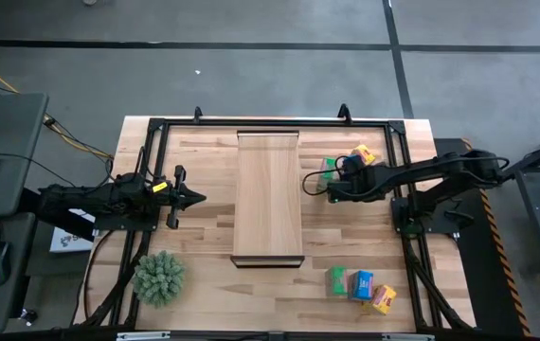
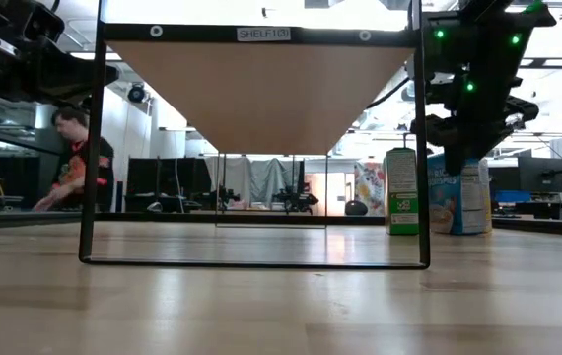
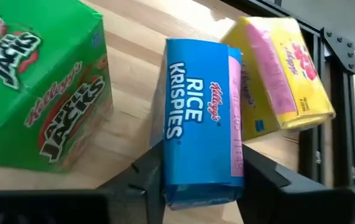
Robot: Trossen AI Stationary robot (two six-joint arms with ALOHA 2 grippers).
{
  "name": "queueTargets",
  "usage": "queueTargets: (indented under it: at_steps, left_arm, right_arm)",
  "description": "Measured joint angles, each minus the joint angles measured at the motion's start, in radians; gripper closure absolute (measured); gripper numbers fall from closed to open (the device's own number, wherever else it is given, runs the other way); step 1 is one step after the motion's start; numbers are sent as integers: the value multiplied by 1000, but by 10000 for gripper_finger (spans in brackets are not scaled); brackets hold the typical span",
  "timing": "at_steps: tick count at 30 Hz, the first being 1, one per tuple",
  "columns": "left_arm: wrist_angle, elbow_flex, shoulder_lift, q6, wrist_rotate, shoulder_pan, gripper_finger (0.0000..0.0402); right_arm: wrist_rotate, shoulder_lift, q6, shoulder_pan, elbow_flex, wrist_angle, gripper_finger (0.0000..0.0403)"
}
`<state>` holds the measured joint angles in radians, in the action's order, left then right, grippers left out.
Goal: Stack cereal on shelf
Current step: Put the top blue cereal box on the shelf
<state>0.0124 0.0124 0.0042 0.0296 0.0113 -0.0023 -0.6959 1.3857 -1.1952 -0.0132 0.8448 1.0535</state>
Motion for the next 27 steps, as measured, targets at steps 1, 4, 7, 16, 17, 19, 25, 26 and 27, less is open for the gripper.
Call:
queueTargets:
  at_steps: [1, 4, 7, 16, 17, 19, 25, 26, 27]
  left_arm:
    - [0, 0, 0, 0, 0, 0, 398]
    - [0, 0, 0, 0, 0, 0, 398]
    - [0, 0, 0, 0, 0, 0, 398]
    - [0, 0, 0, 0, 0, 0, 398]
    - [0, 0, 0, 0, 0, 0, 398]
    - [0, 0, 0, 0, 0, 0, 398]
    - [0, 0, 0, 0, 0, 0, 398]
    - [0, 0, 0, 0, 0, 0, 398]
    - [0, 0, 0, 0, 0, 0, 398]
  right_arm:
    - [6, 0, 5, 1, 19, 25, 267]
    - [30, 0, 33, 12, 100, 121, 271]
    - [69, 0, 78, 29, 219, 243, 272]
    - [152, -2, 202, 112, 665, 474, 272]
    - [132, -2, 211, 125, 706, 462, 272]
    - [60, -3, 245, 155, 757, 389, 272]
    - [-7, 18, 463, 194, 742, -11, 272]
    - [-10, 34, 479, 188, 736, -43, 272]
    - [-18, 53, 487, 179, 733, -67, 272]
